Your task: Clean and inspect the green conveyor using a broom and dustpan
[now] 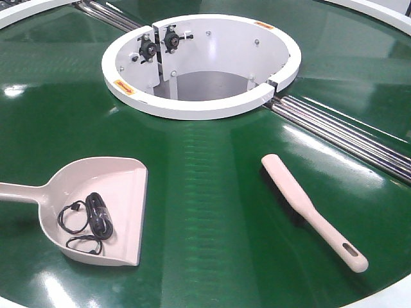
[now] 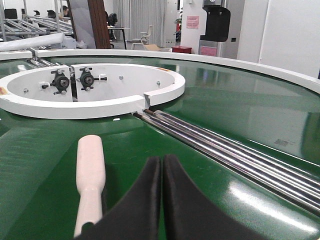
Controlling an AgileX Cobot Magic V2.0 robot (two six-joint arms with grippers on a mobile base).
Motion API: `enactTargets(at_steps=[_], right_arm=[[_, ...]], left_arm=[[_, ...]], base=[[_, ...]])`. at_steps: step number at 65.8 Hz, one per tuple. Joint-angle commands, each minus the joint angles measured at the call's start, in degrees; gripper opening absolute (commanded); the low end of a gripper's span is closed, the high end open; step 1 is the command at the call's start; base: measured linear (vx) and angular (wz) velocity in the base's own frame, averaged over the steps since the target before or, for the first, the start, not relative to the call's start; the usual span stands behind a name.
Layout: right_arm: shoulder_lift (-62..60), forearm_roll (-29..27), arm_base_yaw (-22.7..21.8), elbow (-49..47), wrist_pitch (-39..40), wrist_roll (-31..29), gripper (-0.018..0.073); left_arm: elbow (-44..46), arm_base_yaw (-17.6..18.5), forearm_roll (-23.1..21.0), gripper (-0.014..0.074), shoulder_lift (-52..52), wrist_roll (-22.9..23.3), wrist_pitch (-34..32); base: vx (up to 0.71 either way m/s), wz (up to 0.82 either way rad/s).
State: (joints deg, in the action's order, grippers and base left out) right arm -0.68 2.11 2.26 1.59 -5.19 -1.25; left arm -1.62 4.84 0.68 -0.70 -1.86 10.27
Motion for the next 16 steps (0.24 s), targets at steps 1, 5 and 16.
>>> enactTargets(at_steps=[1,5,16], right_arm=[[-0.62,0.37,-0.39,0.22,4.0,-0.02,-0.0009],[-0.62,0.37,-0.39,0.22,4.0,-0.02,-0.0009],[-0.62,0.37,-0.39,0.22,4.0,-0.02,-0.0009]], left_arm=[[-0.56,-0.04,-0.06,-0.0008,-0.82,0.57,-4.1],[-0.56,-0.04,-0.06,-0.0008,-0.82,0.57,-4.1],[-0.56,-0.04,-0.06,-0.0008,-0.82,0.57,-4.1]], base=[[0.0,0.0],[0.0,0.0],[0.0,0.0]])
